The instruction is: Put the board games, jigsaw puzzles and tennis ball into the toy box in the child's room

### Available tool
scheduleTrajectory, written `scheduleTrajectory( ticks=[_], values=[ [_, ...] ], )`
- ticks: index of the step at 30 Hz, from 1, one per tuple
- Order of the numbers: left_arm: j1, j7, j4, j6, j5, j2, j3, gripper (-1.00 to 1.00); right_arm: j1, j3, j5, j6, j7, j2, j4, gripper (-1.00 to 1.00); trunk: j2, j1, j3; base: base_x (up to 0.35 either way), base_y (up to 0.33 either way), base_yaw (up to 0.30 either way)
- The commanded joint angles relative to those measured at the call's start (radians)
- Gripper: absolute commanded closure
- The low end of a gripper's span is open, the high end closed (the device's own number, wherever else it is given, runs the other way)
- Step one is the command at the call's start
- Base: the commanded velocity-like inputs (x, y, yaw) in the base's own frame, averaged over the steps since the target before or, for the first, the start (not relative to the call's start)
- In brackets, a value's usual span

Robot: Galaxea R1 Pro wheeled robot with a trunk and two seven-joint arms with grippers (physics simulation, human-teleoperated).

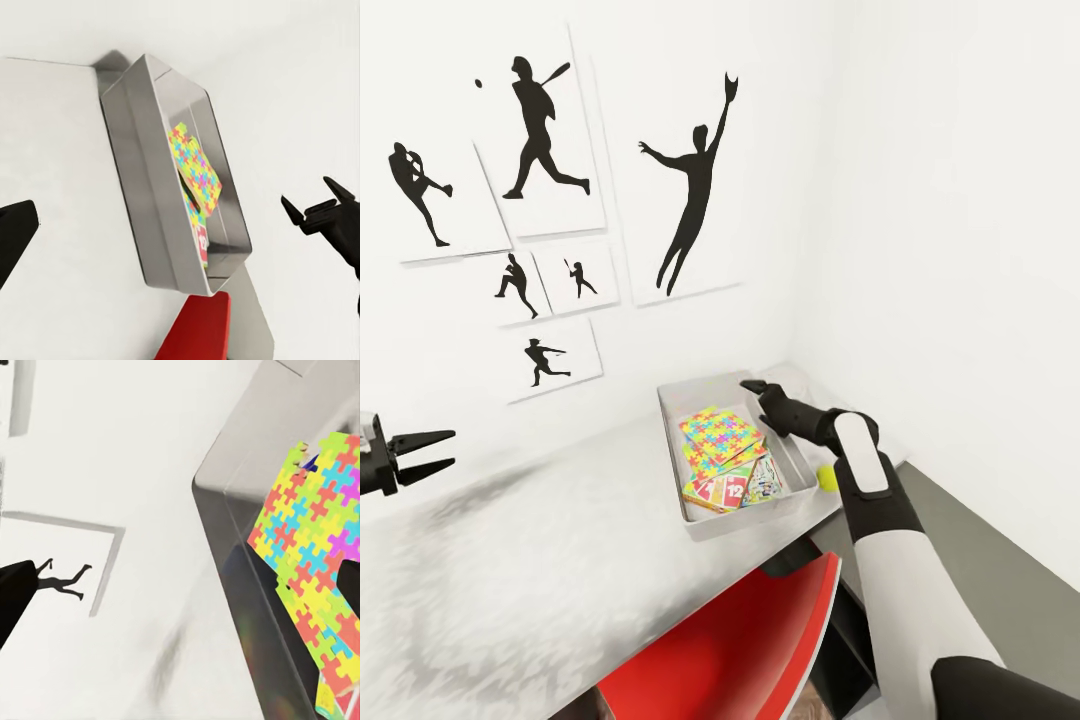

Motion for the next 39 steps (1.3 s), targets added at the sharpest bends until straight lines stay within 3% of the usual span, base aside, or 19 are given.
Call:
scheduleTrajectory(
  ticks=[1,6,16,39],
  values=[
    [-0.002,-0.001,0.006,0.005,0.001,-0.001,0.003,-1.0,0.002,-0.003,-0.01,0.004,-0.008,0.001,-0.003,-1.0,-0.002,0.001,-0.002,0.0,0.0,0.0],
    [-0.004,-0.002,0.023,0.004,0.004,-0.003,0.028,-1.0,0.031,-0.001,-0.017,0.003,-0.001,-0.014,-0.008,-1.0,-0.002,0.001,-0.002,0.0,0.0,0.0],
    [-0.004,-0.003,0.024,0.003,0.006,-0.003,0.034,-1.0,0.085,0.001,-0.019,0.006,0.002,-0.023,-0.01,-1.0,-0.002,0.001,0.0,0.0,0.0,-0.2],
    [-0.004,-0.003,0.024,0.003,0.006,-0.003,0.034,-1.0,0.085,0.004,-0.017,0.003,0.002,-0.023,-0.01,-1.0,-0.002,0.001,0.001,0.0,0.0,-0.075]
  ],
)
